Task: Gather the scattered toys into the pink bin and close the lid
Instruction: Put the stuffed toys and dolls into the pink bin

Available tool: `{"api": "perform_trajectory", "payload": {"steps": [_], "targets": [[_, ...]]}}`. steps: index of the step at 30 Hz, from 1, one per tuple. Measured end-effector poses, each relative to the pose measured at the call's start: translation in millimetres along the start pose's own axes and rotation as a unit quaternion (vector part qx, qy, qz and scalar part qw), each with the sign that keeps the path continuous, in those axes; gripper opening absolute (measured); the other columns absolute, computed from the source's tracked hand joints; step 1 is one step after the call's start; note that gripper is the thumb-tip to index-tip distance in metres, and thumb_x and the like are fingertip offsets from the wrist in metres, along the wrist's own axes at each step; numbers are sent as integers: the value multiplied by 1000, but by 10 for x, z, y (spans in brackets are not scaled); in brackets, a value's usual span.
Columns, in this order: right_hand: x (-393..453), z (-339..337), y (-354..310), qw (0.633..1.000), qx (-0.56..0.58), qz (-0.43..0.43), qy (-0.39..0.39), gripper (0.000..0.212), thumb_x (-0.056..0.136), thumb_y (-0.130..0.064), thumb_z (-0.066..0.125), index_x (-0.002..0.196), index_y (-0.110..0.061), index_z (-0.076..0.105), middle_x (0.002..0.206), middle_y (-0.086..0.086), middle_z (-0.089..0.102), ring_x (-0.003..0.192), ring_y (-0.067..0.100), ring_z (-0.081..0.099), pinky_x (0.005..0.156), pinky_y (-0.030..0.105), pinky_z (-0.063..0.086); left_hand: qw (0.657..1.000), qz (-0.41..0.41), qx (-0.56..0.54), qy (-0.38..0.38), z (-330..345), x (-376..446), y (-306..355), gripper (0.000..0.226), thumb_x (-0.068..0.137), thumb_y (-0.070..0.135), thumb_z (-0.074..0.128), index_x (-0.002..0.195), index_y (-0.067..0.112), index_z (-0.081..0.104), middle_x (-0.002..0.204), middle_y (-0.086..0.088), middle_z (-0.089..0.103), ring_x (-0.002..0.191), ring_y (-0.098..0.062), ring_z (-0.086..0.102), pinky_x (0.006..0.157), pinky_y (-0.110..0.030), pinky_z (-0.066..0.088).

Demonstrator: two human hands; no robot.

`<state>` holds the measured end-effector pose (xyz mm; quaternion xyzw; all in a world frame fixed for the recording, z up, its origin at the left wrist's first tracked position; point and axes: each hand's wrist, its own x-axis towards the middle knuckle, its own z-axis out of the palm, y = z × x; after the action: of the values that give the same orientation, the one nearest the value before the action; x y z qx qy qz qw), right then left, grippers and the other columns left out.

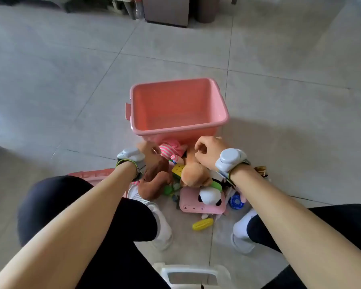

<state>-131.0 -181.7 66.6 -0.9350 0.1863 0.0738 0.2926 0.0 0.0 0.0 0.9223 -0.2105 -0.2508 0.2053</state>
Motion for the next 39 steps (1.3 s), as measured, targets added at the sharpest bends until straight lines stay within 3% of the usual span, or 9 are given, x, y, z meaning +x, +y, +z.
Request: {"api": "perform_trajectory", "payload": {"steps": [3,6,10,14,20,23,30,35,39], "targets": [[224,180,101,1000,-1,3,-6,13,80,-13,60,89,-19,66,84,-5,67,86,19,59,82,35,52,1000,-19,-3,3,195,210,-170,17,80,23,57,93,24,68,94,-3,68,83,-25,61,76,-31,52],[386,328,184,999,-3,8,-33,15,83,-15,59,95,-18,67,89,-5,68,84,15,55,78,25,47,997,-53,32,-38,353,348,-256,23,80,31,57,102,25,57,101,1,61,89,-24,58,83,-37,52],[617,524,307,999,6,19,-46,14,83,-17,57,93,-21,67,87,-7,68,87,14,60,68,20,42,986,-119,80,-87,520,582,-497,75,60,61,67,123,30,39,112,-3,55,97,-29,59,75,-36,48],[803,710,388,997,38,34,-54,14,80,-17,57,87,-25,66,82,-8,67,83,15,61,80,30,52,983,-141,60,-97,664,704,-567,103,54,64,76,137,30,25,122,-6,53,103,-32,59,78,-37,48],[886,843,391,997,61,31,-32,11,79,-15,60,83,-25,65,76,-7,66,72,13,60,76,30,53,983,-151,48,-88,653,761,-522,80,67,41,74,133,22,34,119,-6,55,101,-27,57,69,-31,39],[864,836,363,997,66,17,-18,13,78,-14,62,87,-21,66,79,-6,64,73,14,59,76,33,54,989,-135,16,-60,563,654,-475,79,63,42,73,132,26,40,116,-3,52,93,-22,51,69,-30,41],[555,631,245,994,-62,-94,0,59,77,-6,56,133,-24,46,134,-2,42,122,23,42,96,38,45,996,-86,-6,4,150,340,-194,69,49,52,71,113,32,56,100,2,56,87,-19,56,68,-28,46],[280,498,144,974,-150,-162,49,79,72,-14,61,146,-21,34,150,4,32,136,27,30,103,46,42,997,-51,-29,48,-177,-70,26,62,48,49,74,107,37,59,96,5,62,84,-16,60,69,-29,52],[12,346,15,952,-209,-202,95,77,67,-25,37,144,-22,33,149,6,36,138,31,31,103,48,40,999,14,-34,38,-423,-424,302,68,52,43,81,116,41,59,97,8,62,88,-15,59,63,-23,44]]}}
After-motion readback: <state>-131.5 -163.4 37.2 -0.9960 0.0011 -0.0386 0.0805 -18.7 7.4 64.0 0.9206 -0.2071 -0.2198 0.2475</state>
